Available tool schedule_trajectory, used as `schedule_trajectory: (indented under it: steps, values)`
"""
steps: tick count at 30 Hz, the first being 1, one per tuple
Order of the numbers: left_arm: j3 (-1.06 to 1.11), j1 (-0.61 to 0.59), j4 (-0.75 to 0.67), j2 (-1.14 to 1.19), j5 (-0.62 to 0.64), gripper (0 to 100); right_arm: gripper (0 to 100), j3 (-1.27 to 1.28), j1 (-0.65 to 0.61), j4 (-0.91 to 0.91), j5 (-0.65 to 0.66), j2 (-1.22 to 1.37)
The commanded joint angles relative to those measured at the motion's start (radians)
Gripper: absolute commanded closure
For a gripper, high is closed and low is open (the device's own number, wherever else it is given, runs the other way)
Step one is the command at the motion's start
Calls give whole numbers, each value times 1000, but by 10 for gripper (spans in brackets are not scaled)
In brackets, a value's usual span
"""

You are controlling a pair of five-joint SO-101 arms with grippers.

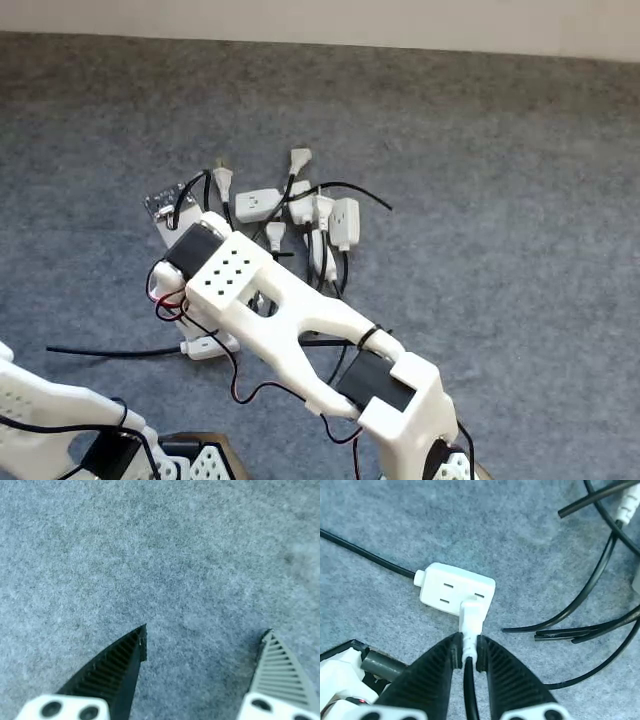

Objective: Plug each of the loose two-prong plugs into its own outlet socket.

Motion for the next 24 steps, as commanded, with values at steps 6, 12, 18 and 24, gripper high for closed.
schedule_trajectory:
  steps: [6, 12, 18, 24]
  values:
    - [-28, -27, -23, -1, -5, 676, 993, 4, 42, -5, -11, -16]
    - [-28, -35, -21, -4, -5, 676, 993, 88, 39, -47, -5, -16]
    - [-28, -42, -21, -8, -5, 676, 993, 110, 36, -64, -5, -16]
    - [-28, -42, -20, -10, -5, 676, 993, 193, 36, -122, -5, 31]
